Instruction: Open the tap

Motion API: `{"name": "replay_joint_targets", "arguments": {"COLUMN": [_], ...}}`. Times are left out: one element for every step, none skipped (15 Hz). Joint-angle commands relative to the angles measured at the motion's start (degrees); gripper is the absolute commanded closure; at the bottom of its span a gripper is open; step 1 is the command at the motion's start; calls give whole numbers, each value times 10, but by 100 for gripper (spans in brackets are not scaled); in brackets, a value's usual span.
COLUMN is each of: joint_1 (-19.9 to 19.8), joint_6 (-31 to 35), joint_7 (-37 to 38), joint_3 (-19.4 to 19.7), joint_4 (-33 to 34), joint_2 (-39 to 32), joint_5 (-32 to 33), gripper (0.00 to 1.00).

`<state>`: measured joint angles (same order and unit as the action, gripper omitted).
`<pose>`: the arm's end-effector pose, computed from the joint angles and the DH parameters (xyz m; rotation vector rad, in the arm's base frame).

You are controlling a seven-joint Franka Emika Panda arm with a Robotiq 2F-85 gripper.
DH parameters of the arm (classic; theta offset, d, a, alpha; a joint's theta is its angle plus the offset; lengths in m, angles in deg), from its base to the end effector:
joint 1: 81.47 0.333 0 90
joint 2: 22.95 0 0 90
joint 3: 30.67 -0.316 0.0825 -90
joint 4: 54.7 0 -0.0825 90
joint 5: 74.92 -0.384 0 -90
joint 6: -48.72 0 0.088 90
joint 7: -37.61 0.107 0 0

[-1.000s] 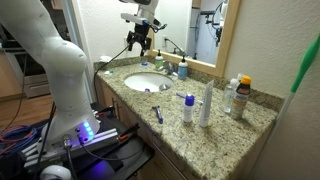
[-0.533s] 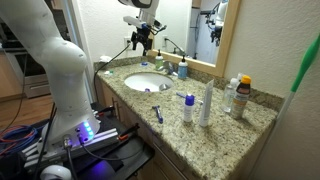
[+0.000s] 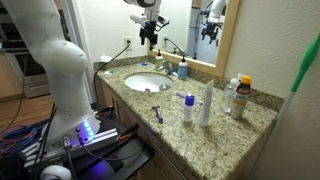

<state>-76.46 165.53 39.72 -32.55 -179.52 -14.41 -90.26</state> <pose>0.4999 0.0757 0.4572 -2.9065 0.0539 0.0131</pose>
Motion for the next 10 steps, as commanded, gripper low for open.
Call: {"name": "replay_joint_targets", "arguments": {"joint_1": [-6,-7,-6,-5,-5,-5,-4,-5,-5,-4], "joint_6": [9,31,47,59,73,85,90,75,90,89], "joint_7": [22,42,49,55,75,94,112,119,99,108], "joint_3": [-6,-9,-10,-9,-10,-8,-5,-3,-7,-6], "joint_4": [32,42,61,84,101,128,153,179,119,142], "joint_2": [-62,-81,-106,-131,-149,-175,-197,-210,-170,-188], "joint_5": [10,19,17,16,30,40,49,48,40,42], "gripper": [0,0,0,0,0,0,0,0,0,0]}}
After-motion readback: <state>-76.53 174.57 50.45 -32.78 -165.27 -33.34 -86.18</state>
